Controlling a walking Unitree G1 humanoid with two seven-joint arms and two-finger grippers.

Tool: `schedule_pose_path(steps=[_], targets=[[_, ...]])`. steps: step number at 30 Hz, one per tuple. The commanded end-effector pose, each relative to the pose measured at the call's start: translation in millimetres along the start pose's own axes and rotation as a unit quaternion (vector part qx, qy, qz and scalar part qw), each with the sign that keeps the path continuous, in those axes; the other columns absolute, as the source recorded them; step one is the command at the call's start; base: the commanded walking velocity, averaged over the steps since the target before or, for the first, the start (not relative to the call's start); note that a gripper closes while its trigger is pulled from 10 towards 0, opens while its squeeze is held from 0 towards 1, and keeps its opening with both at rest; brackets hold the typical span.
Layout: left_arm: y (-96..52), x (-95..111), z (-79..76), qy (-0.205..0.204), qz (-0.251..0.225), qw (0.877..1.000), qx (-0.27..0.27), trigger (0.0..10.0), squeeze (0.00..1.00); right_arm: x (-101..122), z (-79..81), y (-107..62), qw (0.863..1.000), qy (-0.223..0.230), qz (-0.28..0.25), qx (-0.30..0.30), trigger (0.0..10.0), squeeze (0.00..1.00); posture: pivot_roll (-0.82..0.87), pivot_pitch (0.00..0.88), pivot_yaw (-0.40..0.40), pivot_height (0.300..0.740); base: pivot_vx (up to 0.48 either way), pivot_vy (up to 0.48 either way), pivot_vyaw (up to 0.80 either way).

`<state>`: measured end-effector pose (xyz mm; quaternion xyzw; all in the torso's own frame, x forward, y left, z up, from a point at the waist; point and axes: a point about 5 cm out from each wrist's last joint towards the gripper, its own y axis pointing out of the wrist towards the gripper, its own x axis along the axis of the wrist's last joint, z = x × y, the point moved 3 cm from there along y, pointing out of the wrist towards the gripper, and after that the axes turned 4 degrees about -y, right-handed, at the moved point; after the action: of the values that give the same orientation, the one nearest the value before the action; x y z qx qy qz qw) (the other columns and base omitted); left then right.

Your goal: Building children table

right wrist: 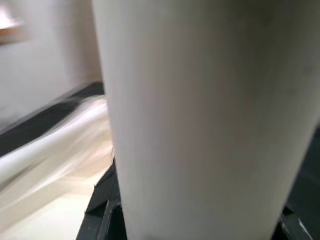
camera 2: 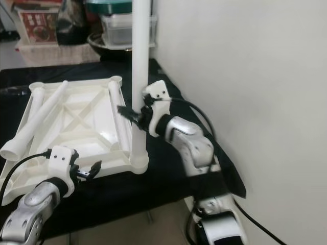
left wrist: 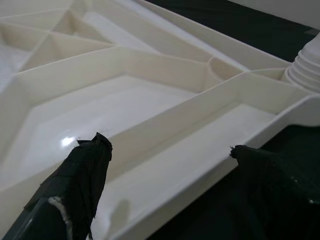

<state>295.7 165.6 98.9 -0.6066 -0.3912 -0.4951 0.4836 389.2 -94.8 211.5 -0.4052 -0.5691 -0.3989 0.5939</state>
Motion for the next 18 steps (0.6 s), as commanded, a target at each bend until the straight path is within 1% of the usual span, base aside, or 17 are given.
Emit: schedule_pose_path(steps=[1, 2, 3, 5, 6, 7, 8, 9, 10, 12, 15, 16, 17, 18], targets=[[-3.2, -4.9, 2.2, -0.003, 0.008, 1.0, 0.006, 10.0, 0.0, -44.0, -23.2, -9.8, 0.992, 0.03, 0.08, -0.089, 0.0, 0.0, 0.04, 0.0, -0.052, 0.74, 0.0, 0.0, 0.0], [-4.1, -5.4, 3.1, -0.004, 0.009, 1.0, 0.006, 10.0, 0.0, -38.5, -8.9, -15.0, 0.995, 0.027, 0.061, -0.072, 0.0, 0.0, 0.03, 0.0, -0.039, 0.74, 0.0, 0.0, 0.0], [-3.6, -6.3, 3.1, -0.001, 0.013, 1.0, 0.003, 10.0, 0.0, -31.2, 14.7, -20.8, 0.998, 0.022, 0.044, -0.026, 10.0, 0.0, 0.02, 0.0, -0.033, 0.74, 0.0, 0.0, 0.0], [-3.6, -6.3, 3.1, -0.001, 0.013, 1.0, 0.003, 10.0, 0.0, -31.2, 14.7, -20.8, 0.998, 0.022, 0.044, -0.026, 10.0, 0.0, 0.02, 0.0, -0.033, 0.74, 0.0, 0.0, 0.0], [-2.9, -6.8, 3.0, 0.001, 0.015, 1.0, 0.0, 10.0, 0.0, -24.6, 36.2, -25.8, 0.999, 0.021, 0.027, 0.027, 10.0, 0.0, 0.01, 0.0, -0.025, 0.74, 0.0, 0.0, 0.0], [-1.5, -6.5, 2.0, 0.002, 0.015, 1.0, -0.003, 10.0, 0.0, -19.5, 52.6, -30.9, 0.997, 0.024, 0.012, 0.071, 10.0, 0.0, 0.01, 0.0, -0.025, 0.74, 0.0, 0.0, 0.0], [-1.5, -6.5, 2.0, 0.002, 0.015, 1.0, -0.003, 10.0, 0.0, -19.5, 52.6, -30.9, 0.997, 0.024, 0.012, 0.071, 10.0, 0.0, 0.01, 0.0, -0.025, 0.74, 0.0, 0.0, 0.0], [-0.6, -6.2, 1.2, 0.002, 0.015, 1.0, -0.006, 10.0, 0.0, -17.1, 60.7, -33.7, 0.995, 0.028, 0.005, 0.096, 10.0, 0.0, 0.01, 0.0, -0.025, 0.74, 0.0, 0.0, 0.0], [-0.6, -6.2, 1.2, 0.002, 0.015, 1.0, -0.006, 10.0, 0.0, -17.1, 60.7, -33.7, 0.995, 0.028, 0.005, 0.096, 10.0, 0.0, 0.01, 0.0, -0.025, 0.74, 0.0, 0.0, 0.0], [1.9, -4.1, 0.2, 0.003, 0.012, 1.0, -0.008, 10.0, 0.0, -11.9, 64.1, -36.2, 0.993, 0.029, -0.021, 0.115, 10.0, 0.0, 0.01, 0.0, -0.019, 0.74, 0.0, 0.0, 0.0], [2.8, -3.2, 0.0, 0.003, 0.012, 1.0, -0.008, 10.0, 0.0, -10.1, 64.0, -35.3, 0.993, 0.027, -0.032, 0.115, 10.0, 0.0, 0.01, 0.0, -0.019, 0.74, 0.0, 0.0, 0.0], [3.6, -2.2, -0.1, 0.003, 0.01, 1.0, -0.008, 10.0, 0.0, -9.4, 64.3, -34.1, 0.992, 0.028, -0.037, 0.116, 10.0, 1.0, 0.01, 0.0, -0.018, 0.74, 0.0, 0.0, 0.0], [3.6, -2.2, -0.1, 0.003, 0.01, 1.0, -0.008, 10.0, 0.0, -9.4, 64.3, -34.1, 0.992, 0.028, -0.037, 0.116, 10.0, 1.0, 0.01, 0.0, -0.018, 0.74, 0.0, 0.0, 0.0], [4.3, -1.3, 0.4, 0.003, 0.009, 1.0, -0.008, 10.0, 0.0, -8.4, 67.1, -32.4, 0.99, 0.027, -0.031, 0.137, 10.0, 1.0, 0.01, 0.0, -0.018, 0.74, 0.0, 0.0, 0.0]])
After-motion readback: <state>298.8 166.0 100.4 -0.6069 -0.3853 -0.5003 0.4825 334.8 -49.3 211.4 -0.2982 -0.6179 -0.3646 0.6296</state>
